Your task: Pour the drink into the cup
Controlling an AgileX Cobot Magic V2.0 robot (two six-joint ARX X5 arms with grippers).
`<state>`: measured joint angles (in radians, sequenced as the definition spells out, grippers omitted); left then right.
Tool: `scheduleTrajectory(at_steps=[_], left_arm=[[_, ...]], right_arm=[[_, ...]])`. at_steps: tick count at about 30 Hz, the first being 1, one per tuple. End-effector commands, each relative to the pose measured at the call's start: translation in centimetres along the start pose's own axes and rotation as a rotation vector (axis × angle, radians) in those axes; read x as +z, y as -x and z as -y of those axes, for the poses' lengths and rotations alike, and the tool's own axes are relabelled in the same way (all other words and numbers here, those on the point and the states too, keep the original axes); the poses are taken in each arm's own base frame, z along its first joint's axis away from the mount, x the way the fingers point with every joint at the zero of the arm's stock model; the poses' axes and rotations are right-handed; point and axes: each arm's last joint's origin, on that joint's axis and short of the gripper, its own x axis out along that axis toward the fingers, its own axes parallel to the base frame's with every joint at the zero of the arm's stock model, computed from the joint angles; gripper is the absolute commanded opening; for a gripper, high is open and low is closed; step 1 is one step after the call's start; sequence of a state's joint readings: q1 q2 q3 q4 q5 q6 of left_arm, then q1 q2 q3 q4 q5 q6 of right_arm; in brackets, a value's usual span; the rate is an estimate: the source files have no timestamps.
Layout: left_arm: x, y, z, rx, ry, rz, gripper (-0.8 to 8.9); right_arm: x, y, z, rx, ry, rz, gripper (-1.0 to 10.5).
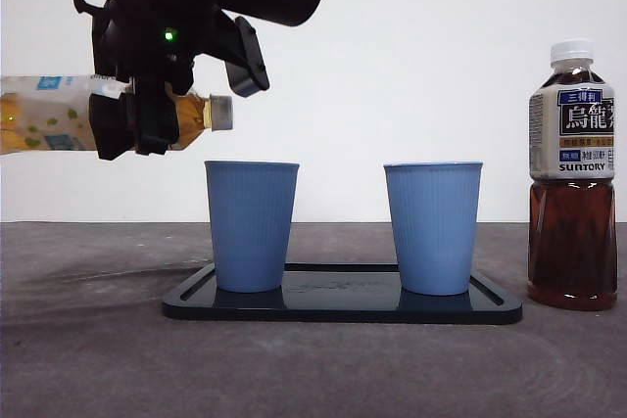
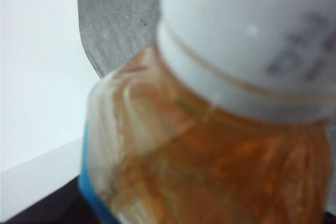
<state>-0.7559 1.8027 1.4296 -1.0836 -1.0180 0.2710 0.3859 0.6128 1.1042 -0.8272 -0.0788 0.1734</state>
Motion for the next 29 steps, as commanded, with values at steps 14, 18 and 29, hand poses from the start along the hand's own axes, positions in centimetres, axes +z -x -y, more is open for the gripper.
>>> scheduleTrajectory(at_steps=[14, 18, 29], left_arm=[[-1.0, 1.5, -2.0, -0.004, 0.18, 0.035, 2.47], [-3.1, 3.0, -4.1, -0.214, 0.417, 0.132, 2.47], [-7.9, 4.5, -8.2, -0.457, 0.973, 0.452, 2.47]], right_arm=[[0.4, 0.2, -0.2, 0.01, -0.006, 0.014, 4.9], [0.5, 0.2, -0.2, 0.01, -0.007, 0.014, 4.9], [0.5, 0.3, -0.2, 0.01, -0.006, 0.016, 4.9]])
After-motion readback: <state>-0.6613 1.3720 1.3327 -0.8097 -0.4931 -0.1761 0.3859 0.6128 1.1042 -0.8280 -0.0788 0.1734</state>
